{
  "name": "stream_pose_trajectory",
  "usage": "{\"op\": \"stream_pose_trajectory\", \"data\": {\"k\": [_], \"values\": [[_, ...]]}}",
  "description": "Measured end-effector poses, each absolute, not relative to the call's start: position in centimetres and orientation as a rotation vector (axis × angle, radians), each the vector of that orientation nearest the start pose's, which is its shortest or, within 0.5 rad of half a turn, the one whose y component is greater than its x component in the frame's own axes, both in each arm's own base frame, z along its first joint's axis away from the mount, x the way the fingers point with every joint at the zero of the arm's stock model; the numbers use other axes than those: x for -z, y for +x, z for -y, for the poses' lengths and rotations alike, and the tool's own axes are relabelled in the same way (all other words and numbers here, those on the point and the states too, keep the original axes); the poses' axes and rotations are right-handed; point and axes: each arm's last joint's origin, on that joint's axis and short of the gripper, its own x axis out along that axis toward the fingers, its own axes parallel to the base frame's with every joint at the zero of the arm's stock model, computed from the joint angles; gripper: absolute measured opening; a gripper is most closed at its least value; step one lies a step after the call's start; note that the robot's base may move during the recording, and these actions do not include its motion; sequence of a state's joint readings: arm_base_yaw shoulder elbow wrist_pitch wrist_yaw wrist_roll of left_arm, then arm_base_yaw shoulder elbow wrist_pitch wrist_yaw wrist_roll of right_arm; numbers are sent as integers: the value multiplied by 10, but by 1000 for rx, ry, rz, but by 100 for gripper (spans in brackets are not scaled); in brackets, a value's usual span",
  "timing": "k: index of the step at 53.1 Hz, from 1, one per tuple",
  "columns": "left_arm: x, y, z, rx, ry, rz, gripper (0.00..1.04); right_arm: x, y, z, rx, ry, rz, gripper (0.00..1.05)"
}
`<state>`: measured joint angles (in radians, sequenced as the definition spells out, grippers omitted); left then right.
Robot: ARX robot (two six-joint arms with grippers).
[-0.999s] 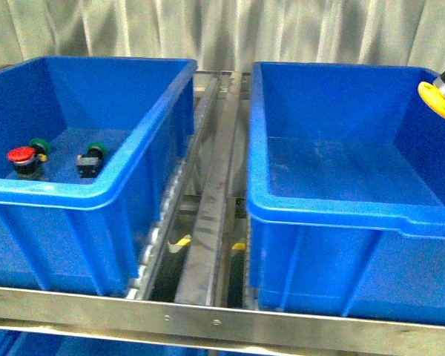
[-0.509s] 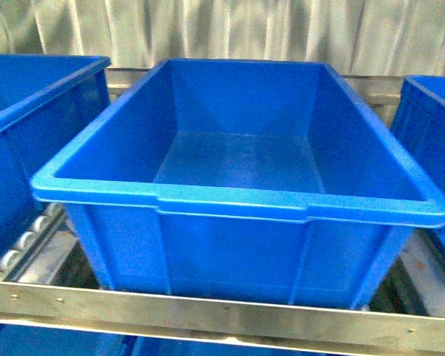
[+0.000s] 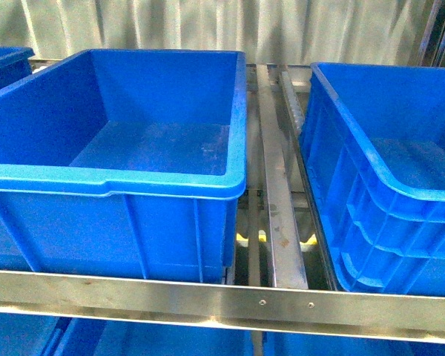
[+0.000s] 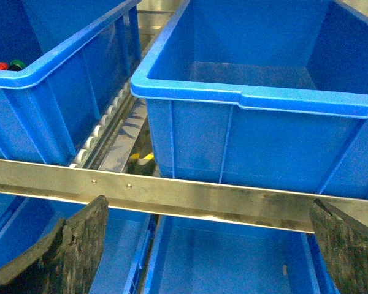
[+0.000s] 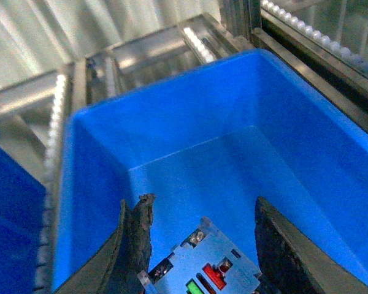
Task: Pick red and yellow buttons and place in box
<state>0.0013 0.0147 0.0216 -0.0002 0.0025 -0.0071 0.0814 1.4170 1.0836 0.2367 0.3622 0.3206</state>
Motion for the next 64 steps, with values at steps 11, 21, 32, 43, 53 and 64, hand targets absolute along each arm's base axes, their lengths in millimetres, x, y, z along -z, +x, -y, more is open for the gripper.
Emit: {"op": "stream_pose_trajectory", "data": {"k": [11,21,32,43,53,64], "values": [[-170,97,0,-2,-7,7,97,-308,408,19,385,151,-274,41],[-170,97,0,-2,-7,7,97,-282,448,34,408,102,-412,41],[-170,97,0,-2,-7,7,97,-236,480,51,428,57,-612,41],[-170,97,0,-2,-7,7,97,-212,495,58,410,35,-670,47],[-170,97,0,-2,-7,7,97,-218,498,58,385,8,-614,75],[-170,97,0,-2,-7,7,97,-236,479,48,330,-87,-488,100]]}}
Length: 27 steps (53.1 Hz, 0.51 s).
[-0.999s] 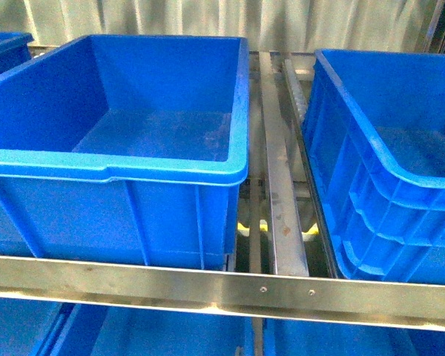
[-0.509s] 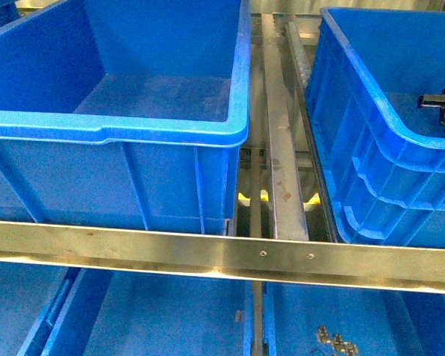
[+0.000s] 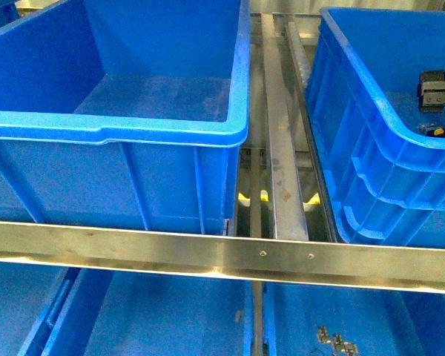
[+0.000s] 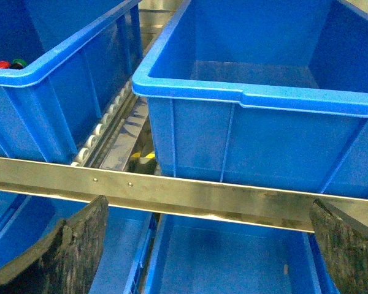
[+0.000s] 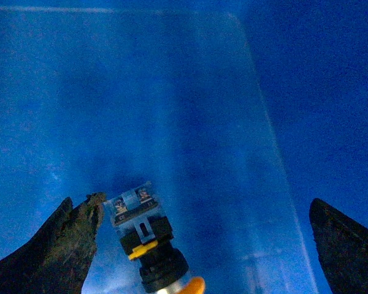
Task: Pick red and yellow buttons and place in box
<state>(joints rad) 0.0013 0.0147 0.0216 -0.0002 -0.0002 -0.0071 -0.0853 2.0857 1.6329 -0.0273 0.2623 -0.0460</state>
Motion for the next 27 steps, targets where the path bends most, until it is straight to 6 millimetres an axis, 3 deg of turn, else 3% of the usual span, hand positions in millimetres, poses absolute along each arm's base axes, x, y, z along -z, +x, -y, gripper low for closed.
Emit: {"op": "stream_pose_trajectory", "data": {"k": [9,17,27], "values": [[-170,97,0,-2,-7,7,97,-270,443,45,238,-72,-404,99],[-170,97,0,-2,-7,7,97,-298,395,53,153,-20,-358,99],[-170,97,0,-2,-7,7,97,-302,335,65,130,22,-356,99]]}}
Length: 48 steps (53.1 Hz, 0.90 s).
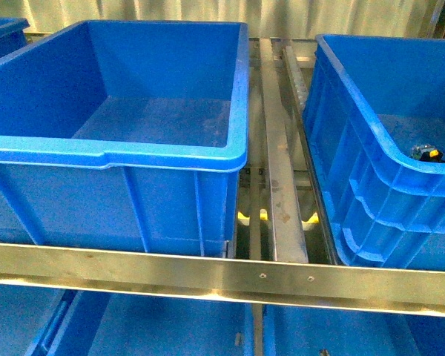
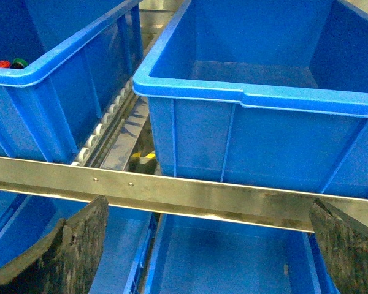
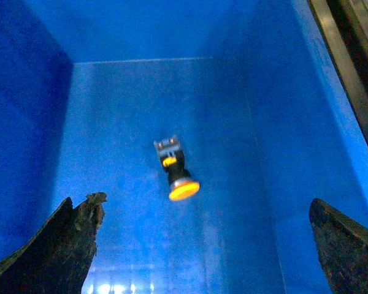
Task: Pick red and yellow buttons and place in box
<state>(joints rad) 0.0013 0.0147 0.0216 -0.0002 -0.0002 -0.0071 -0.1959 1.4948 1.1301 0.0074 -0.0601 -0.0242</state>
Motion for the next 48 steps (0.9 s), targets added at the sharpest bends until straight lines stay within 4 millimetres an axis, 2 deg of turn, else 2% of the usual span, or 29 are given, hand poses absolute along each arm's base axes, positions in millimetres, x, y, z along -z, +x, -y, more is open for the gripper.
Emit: {"op": "stream_pose_trajectory", "data": {"k": [14,21,28,34,43,48], "values": [[-170,97,0,-2,-7,7,97,-303,251,55,39,160,-298,99],[-170,97,0,-2,-7,7,97,-302,220,46,3,211,-271,98],[-170,97,0,-2,-7,7,97,-289,191,31,22,69,-26,78],[-170,97,0,-2,-7,7,97,-257,162,15,2,27,7,52],[-170,97,0,-2,-7,7,97,-226,151,4,22,16,-19,20],[-170,97,0,-1,-7,7,97,-218,145,1,0,10,-12,6]]}}
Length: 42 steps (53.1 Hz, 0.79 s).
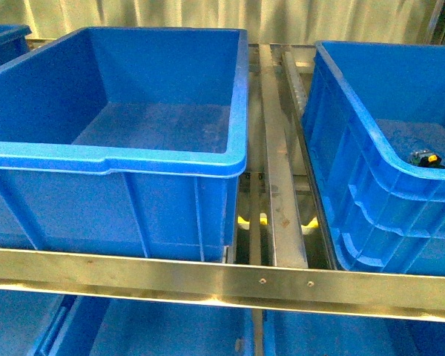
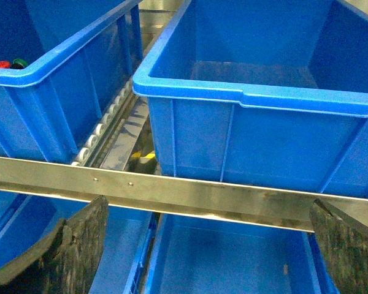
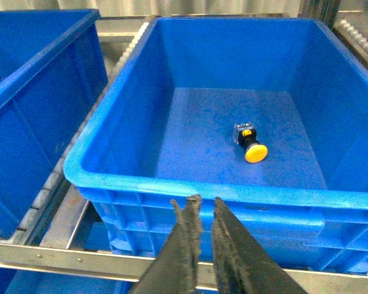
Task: Pick red and yellow buttons and place in box
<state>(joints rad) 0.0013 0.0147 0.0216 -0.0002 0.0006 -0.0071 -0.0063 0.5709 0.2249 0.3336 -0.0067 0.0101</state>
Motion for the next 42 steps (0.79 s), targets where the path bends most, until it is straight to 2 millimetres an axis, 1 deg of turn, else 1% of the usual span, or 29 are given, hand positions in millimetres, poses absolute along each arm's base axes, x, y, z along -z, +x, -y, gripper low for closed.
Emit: {"op": "stream_pose_trajectory", "data": {"k": [1,2,21,42], "values": [[-170,97,0,-1,-7,7,97,-217,144,1,-1,9,-10,3],[-170,97,0,-2,-7,7,97,-216,144,0,-2,8,-10,3],[-170,97,0,-2,-7,7,97,-188,125,0,2,6,-6,4],[-170,97,0,-2,-7,7,97,-176,115,0,2,6,-4,4]]}}
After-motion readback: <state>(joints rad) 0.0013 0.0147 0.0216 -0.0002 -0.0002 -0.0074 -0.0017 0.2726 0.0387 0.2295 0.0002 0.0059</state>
